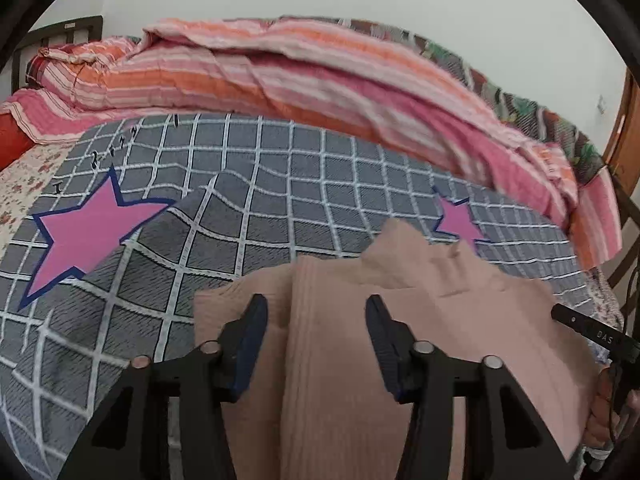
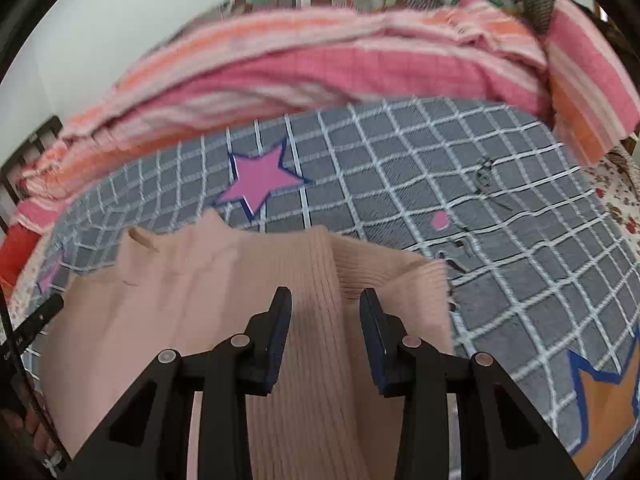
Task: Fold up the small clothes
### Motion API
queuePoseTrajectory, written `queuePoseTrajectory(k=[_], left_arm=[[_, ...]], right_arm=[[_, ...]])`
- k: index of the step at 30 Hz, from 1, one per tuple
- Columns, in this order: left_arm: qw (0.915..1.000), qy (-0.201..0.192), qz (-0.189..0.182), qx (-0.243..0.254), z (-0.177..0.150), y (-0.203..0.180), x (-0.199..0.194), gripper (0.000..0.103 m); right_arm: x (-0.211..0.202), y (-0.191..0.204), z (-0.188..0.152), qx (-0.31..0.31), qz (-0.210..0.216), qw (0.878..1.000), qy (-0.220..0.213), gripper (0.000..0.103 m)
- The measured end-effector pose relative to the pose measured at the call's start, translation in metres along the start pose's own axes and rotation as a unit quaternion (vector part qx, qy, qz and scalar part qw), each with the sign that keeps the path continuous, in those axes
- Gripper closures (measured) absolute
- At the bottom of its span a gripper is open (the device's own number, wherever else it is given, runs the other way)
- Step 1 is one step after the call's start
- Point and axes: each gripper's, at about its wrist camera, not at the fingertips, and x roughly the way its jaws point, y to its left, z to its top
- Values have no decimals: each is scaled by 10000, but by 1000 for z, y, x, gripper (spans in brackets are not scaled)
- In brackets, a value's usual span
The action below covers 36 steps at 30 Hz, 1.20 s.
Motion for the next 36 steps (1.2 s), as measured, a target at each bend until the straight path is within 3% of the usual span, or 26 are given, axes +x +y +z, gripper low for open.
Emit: queuePoseTrajectory(k=[2,3,4,5,8,12,17,26,36], left_arm=[[9999,90,96,-31,-2,4,9,82],[9998,107,116,-85,-5,8,13,96],[9998,55,71,-171,-5,12,12,96],[9996,-57,21,-283,-5,15,9,96],[9982,-335,41,-505,-3,25,-3,96],[9986,0,24,-528,-11,28,12,93],[9990,-109,78,-416,-16,23,13,92],[9991,-208,93,-357,-15,22,13,92],[9990,-200,381,-111,-15,12,13,91]], right_arm=[[10,2,-1,-80,-46,9999,69,69],[14,4,-1,-137,-53,9999,56,76],[15,6,-2,-172,-28,9998,22,93],[14,8,-1,-235,52,9997,-53,97],[3,5,3,-124,255,9990,-359,97],[26,5,0,-21,69,10000,-11,97],[27,22,-9,-405,-366,9981,-295,95],[26,17,-13,-366,-382,9979,-380,95],[26,21,-14,-474,-524,9966,-431,93]])
